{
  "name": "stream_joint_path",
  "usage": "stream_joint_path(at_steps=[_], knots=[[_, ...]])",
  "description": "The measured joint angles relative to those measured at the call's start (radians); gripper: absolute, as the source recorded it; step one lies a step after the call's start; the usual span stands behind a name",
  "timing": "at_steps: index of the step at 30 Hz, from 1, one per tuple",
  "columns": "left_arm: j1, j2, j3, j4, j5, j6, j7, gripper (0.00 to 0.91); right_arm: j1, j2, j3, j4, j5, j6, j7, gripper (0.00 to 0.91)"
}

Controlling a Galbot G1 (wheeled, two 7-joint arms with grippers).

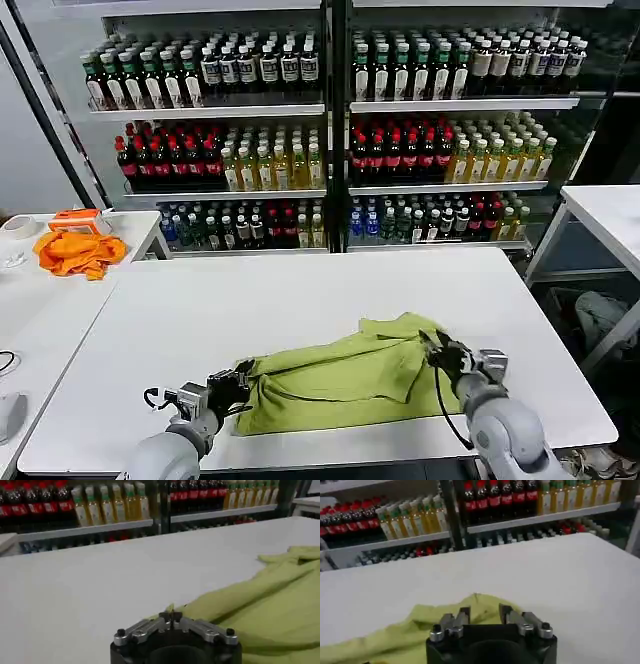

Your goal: Fold and organize the clothes.

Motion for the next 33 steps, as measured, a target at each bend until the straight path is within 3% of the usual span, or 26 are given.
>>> stream_joint_path(at_steps=[10, 11, 12, 14, 15, 33], knots=[[-0.001, 0.001, 0.003, 0.001, 0.007, -0.001, 0.002, 0.01, 0.102, 0.03, -0.042, -0.108, 0.026, -0.014, 0.027, 0.877], [0.0, 0.002, 0.004, 0.0, 0.007, -0.001, 0.002, 0.01, 0.105, 0.031, -0.045, -0.112, 0.029, -0.014, 0.029, 0.756], [0.0, 0.002, 0.004, 0.0, 0.008, -0.001, 0.002, 0.02, 0.107, 0.033, -0.048, -0.117, 0.032, -0.014, 0.032, 0.322], [0.001, 0.002, 0.006, -0.001, 0.008, -0.001, 0.002, 0.01, 0.11, 0.036, -0.05, -0.122, 0.034, -0.014, 0.036, 0.03], [0.002, 0.002, 0.006, -0.002, 0.008, -0.001, 0.002, 0.02, 0.111, 0.038, -0.052, -0.123, 0.035, -0.014, 0.038, 0.0], [0.009, 0.002, 0.009, -0.012, 0.01, -0.003, 0.003, 0.02, 0.076, 0.051, -0.053, -0.125, 0.034, -0.011, 0.055, 0.0]])
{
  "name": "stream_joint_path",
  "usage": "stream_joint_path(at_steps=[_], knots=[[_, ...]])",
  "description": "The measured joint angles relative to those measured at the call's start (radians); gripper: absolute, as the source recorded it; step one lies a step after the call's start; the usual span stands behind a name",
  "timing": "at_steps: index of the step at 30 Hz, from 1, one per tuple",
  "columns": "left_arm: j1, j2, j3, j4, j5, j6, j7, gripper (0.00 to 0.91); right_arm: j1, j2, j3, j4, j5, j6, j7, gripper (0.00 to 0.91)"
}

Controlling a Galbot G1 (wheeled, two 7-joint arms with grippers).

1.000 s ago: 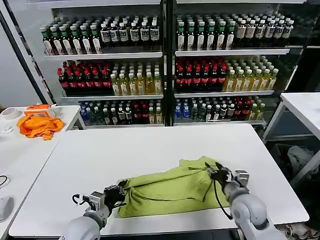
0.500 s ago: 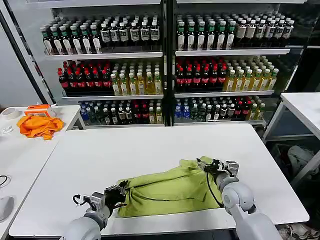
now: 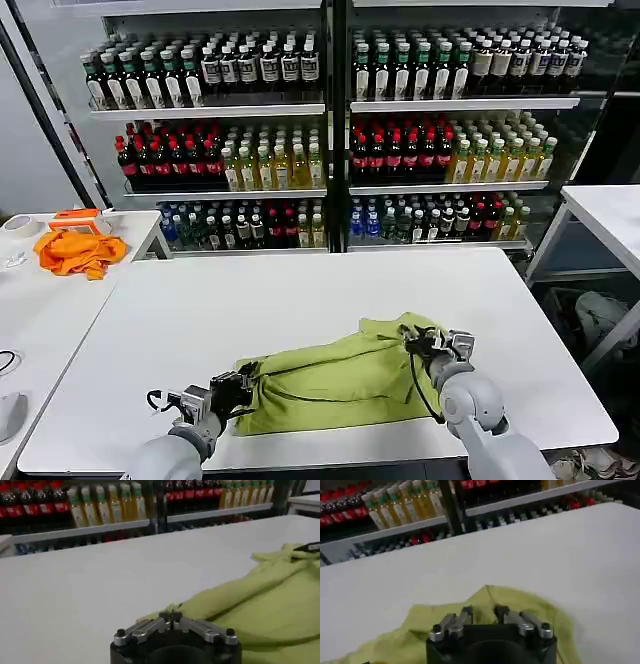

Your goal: Fold and organize the clothes.

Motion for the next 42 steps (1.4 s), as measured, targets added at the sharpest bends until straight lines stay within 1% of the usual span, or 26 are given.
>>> stream_joint_path(at_steps=[2, 10, 19, 20, 21, 24, 32, 42], knots=[[0.001, -0.001, -0.002, -0.001, 0.0, 0.0, 0.0, 0.01, -0.001, 0.0, 0.0, 0.004, -0.004, 0.004, 0.0, 0.0], [0.001, -0.006, -0.007, -0.002, 0.0, -0.004, 0.0, 0.02, -0.016, -0.011, 0.011, 0.028, -0.02, 0.019, -0.006, 0.0], [0.011, -0.004, -0.015, -0.012, -0.002, -0.005, 0.001, 0.01, -0.073, -0.033, 0.045, 0.107, -0.039, 0.023, -0.013, 0.0], [0.012, -0.003, -0.017, -0.013, -0.002, -0.005, 0.001, 0.02, -0.084, -0.035, 0.051, 0.121, -0.042, 0.024, -0.014, 0.0], [0.014, -0.002, -0.018, -0.015, -0.002, -0.005, 0.001, 0.01, -0.095, -0.035, 0.058, 0.135, -0.044, 0.024, -0.015, 0.0], [0.021, 0.002, -0.021, -0.022, -0.003, -0.005, 0.004, 0.02, -0.132, -0.034, 0.081, 0.18, -0.052, 0.026, -0.019, 0.0], [0.044, 0.005, -0.02, -0.038, 0.006, -0.011, 0.006, 0.01, -0.271, -0.014, 0.152, 0.294, -0.09, 0.045, -0.034, 0.0], [0.07, 0.005, -0.016, -0.041, 0.036, -0.021, 0.011, 0.02, -0.407, 0.027, 0.211, 0.341, -0.136, 0.059, -0.037, 0.0]])
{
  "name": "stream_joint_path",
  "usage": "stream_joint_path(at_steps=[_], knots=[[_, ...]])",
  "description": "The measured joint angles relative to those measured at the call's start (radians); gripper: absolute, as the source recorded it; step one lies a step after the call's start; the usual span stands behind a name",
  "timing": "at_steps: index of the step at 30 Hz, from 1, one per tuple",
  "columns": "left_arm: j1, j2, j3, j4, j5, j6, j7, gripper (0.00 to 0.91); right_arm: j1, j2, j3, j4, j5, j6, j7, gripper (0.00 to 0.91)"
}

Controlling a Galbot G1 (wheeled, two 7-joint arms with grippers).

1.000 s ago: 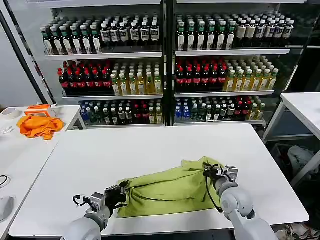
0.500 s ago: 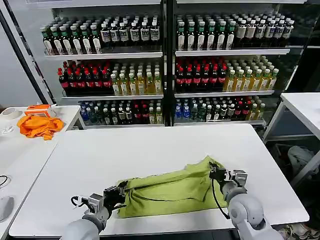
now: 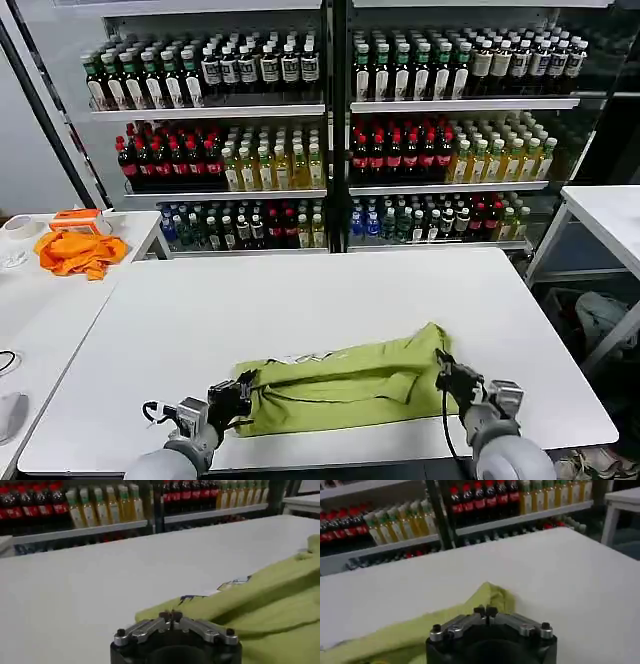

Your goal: Fold and organize the clothes.

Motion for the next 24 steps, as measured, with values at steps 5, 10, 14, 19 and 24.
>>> stream_joint_path(at_steps=[5, 10, 14, 19, 24], knots=[[0.003, -0.007, 0.0, -0.001, 0.025, -0.007, -0.006, 0.907, -0.017, 0.013, 0.007, 0.005, -0.013, -0.012, -0.004, 0.907], [0.016, -0.019, -0.002, -0.014, 0.046, -0.02, -0.017, 0.907, -0.036, 0.022, 0.008, 0.022, -0.032, -0.014, -0.018, 0.907], [0.027, -0.028, -0.012, -0.031, 0.055, -0.034, -0.029, 0.907, -0.057, 0.025, 0.016, 0.039, -0.056, -0.008, -0.025, 0.907], [0.06, -0.052, -0.028, -0.072, 0.058, -0.048, -0.059, 0.907, -0.094, 0.031, 0.031, 0.068, -0.081, 0.001, -0.033, 0.907], [0.107, -0.097, -0.021, -0.098, 0.063, -0.064, -0.103, 0.907, -0.131, 0.036, 0.049, 0.095, -0.096, 0.011, -0.037, 0.907]])
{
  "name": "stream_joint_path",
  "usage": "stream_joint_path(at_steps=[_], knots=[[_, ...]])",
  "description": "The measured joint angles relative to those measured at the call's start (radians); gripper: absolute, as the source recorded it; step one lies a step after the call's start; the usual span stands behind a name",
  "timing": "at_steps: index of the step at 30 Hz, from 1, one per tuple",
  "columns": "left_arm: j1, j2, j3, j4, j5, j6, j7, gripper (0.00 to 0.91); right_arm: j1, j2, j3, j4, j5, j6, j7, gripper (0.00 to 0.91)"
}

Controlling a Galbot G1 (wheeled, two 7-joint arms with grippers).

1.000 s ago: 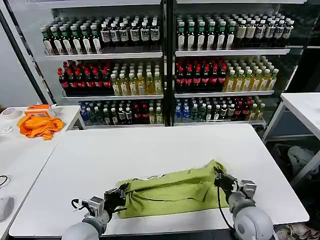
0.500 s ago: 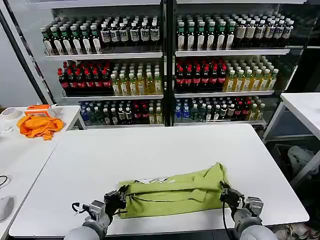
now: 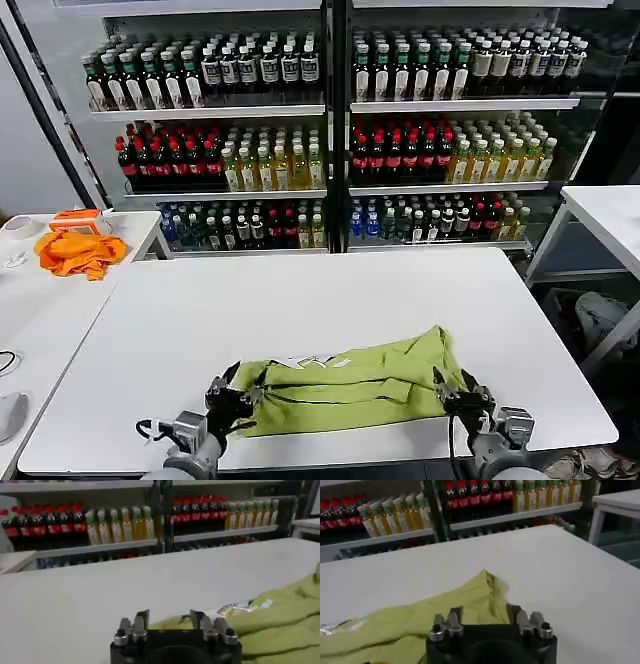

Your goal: Fold and organize the clothes.

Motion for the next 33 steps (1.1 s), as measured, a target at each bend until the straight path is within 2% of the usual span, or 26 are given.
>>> stream_joint_path(at_steps=[19, 20, 21, 23, 24, 26, 33], knots=[[-0.002, -0.2, 0.035, 0.083, 0.054, -0.023, -0.142, 0.907, -0.075, 0.024, 0.015, 0.043, -0.034, 0.022, -0.002, 0.907], [-0.002, -0.206, 0.035, 0.089, 0.057, -0.023, -0.146, 0.816, -0.077, 0.025, 0.016, 0.045, -0.034, 0.022, -0.003, 0.907], [-0.001, -0.212, 0.034, 0.095, 0.06, -0.023, -0.15, 0.625, -0.079, 0.026, 0.016, 0.046, -0.035, 0.022, -0.002, 0.907], [0.001, -0.222, 0.036, 0.104, 0.064, -0.024, -0.157, 0.413, -0.081, 0.029, 0.016, 0.05, -0.037, 0.023, -0.003, 0.907], [0.003, -0.226, 0.038, 0.107, 0.066, -0.027, -0.16, 0.171, -0.081, 0.031, 0.015, 0.051, -0.038, 0.023, -0.002, 0.907], [0.005, -0.232, 0.04, 0.111, 0.072, -0.033, -0.163, 0.06, -0.083, 0.034, 0.014, 0.053, -0.039, 0.023, -0.002, 0.907], [0.013, -0.246, 0.044, 0.117, 0.071, -0.052, -0.168, 0.03, -0.087, 0.04, 0.014, 0.057, -0.044, 0.024, -0.002, 0.907]])
